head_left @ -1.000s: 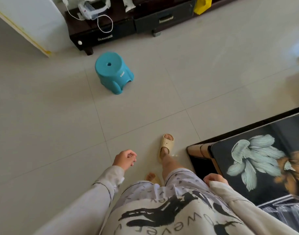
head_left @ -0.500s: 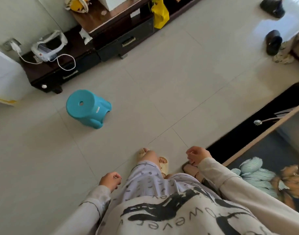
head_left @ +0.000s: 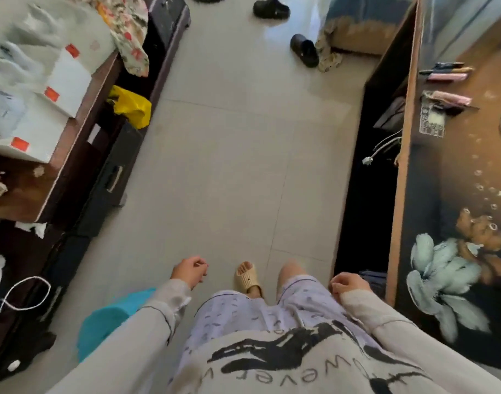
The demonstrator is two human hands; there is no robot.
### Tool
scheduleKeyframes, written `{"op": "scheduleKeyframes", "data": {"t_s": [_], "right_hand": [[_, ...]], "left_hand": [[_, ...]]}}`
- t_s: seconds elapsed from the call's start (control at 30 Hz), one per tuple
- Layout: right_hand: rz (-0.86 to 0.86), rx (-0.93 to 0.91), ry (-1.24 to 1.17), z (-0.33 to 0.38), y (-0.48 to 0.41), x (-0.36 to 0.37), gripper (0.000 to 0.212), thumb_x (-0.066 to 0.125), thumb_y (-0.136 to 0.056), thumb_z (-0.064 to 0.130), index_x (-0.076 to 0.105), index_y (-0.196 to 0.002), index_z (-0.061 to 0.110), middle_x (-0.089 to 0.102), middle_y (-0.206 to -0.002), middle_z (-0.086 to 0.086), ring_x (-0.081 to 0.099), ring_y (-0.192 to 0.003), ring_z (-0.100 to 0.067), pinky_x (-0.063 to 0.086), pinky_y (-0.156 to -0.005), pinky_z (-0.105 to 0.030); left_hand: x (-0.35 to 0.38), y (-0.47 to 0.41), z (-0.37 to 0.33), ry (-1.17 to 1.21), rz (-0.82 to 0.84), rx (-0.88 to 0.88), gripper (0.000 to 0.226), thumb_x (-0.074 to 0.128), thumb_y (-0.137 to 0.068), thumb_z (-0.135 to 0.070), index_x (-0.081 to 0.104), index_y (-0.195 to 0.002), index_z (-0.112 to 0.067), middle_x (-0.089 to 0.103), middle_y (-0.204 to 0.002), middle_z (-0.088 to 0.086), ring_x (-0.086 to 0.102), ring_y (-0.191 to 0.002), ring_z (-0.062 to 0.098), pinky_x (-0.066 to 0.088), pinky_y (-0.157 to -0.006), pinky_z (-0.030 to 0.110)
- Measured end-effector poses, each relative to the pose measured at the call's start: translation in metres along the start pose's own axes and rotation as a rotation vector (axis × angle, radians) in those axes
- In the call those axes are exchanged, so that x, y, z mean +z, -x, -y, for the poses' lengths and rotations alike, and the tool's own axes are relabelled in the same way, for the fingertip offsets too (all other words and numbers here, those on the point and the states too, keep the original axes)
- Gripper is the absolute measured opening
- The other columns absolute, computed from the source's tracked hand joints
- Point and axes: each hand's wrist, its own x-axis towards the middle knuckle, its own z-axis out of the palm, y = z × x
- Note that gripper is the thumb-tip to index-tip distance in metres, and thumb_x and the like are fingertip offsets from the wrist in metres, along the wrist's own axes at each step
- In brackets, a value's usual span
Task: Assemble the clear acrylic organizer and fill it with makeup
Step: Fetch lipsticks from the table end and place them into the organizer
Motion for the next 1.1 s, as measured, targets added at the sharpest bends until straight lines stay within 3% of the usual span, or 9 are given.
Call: {"op": "scheduleKeyframes", "data": {"t_s": [0.1,0.2,0.43,0.5,0.63,0.73,0.93,1.1], "right_hand": [[-0.026,0.07,-0.077,-0.002,0.005,-0.001,0.017,0.055,-0.086,0.008,0.068,-0.097,0.004,0.068,-0.102,-0.015,0.057,-0.088,-0.025,0.044,-0.082,-0.029],[-0.011,0.141,-0.116,0.0,0.003,-0.006,0.016,0.054,-0.087,0.009,0.067,-0.096,0.006,0.068,-0.104,-0.014,0.053,-0.084,-0.022,0.038,-0.075,-0.025],[-0.063,0.223,-0.178,0.038,-0.039,-0.031,0.019,0.053,-0.087,0.006,0.068,-0.097,0.003,0.069,-0.102,-0.015,0.057,-0.086,-0.024,0.044,-0.078,-0.029],[-0.066,0.213,-0.196,0.061,-0.061,-0.052,0.02,0.051,-0.086,0.005,0.068,-0.096,0.002,0.069,-0.096,-0.015,0.055,-0.081,-0.022,0.041,-0.073,-0.025],[-0.06,0.171,-0.301,0.12,-0.101,-0.102,0.016,0.049,-0.085,0.0,0.065,-0.083,0.002,0.059,-0.076,-0.014,0.052,-0.071,-0.021,0.042,-0.07,-0.029],[-0.041,0.086,-0.391,0.168,-0.128,-0.144,0.023,0.047,-0.086,-0.004,0.054,-0.068,0.009,0.051,-0.059,-0.006,0.045,-0.05,-0.017,0.038,-0.049,-0.024],[-0.114,0.031,-0.445,0.226,-0.164,-0.206,0.02,0.044,-0.088,-0.002,0.055,-0.078,0.011,0.054,-0.062,-0.003,0.046,-0.047,-0.01,0.035,-0.035,-0.01],[-0.158,0.076,-0.49,0.253,-0.191,-0.236,0.019,0.046,-0.088,-0.001,0.063,-0.095,0.001,0.058,-0.072,-0.009,0.047,-0.049,-0.009,0.039,-0.043,-0.015]], "left_hand": [[-0.024,-0.025,-0.046,-0.043,0.011,0.079,0.033,0.047,-0.086,0.001,0.05,-0.061,-0.02,0.054,-0.061,-0.001,0.051,-0.038,0.005,0.032,-0.049,0.02],[-0.032,-0.046,-0.087,-0.029,0.053,0.149,0.027,0.045,-0.086,0.002,0.053,-0.069,-0.017,0.056,-0.064,-0.001,0.05,-0.052,0.013,0.035,-0.05,0.023],[-0.031,-0.094,-0.161,-0.075,0.116,0.207,0.028,0.042,-0.086,0.004,0.056,-0.07,-0.014,0.055,-0.064,0.0,0.049,-0.053,0.015,0.035,-0.05,0.022],[-0.031,-0.108,-0.181,-0.106,0.128,0.161,0.022,0.042,-0.086,0.004,0.056,-0.077,-0.01,0.055,-0.064,0.001,0.048,-0.052,0.015,0.036,-0.049,0.021],[-0.034,-0.128,-0.219,-0.26,0.171,0.106,0.026,0.045,-0.085,0.003,0.053,-0.068,-0.015,0.058,-0.075,0.01,0.048,-0.052,0.013,0.036,-0.051,0.022],[-0.037,-0.147,-0.253,-0.278,0.147,0.093,0.028,0.046,-0.084,0.004,0.052,-0.065,-0.016,0.058,-0.082,0.013,0.047,-0.052,0.014,0.037,-0.059,0.024],[-0.042,-0.183,-0.326,-0.349,0.158,0.084,0.028,0.045,-0.086,0.003,0.051,-0.065,-0.015,0.059,-0.084,0.014,0.048,-0.053,0.014,0.034,-0.05,0.021],[-0.044,-0.227,-0.412,-0.406,0.207,0.145,0.031,0.045,-0.085,0.005,0.051,-0.063,-0.016,0.057,-0.079,0.013,0.047,-0.052,0.016,0.034,-0.051,0.022]]}}
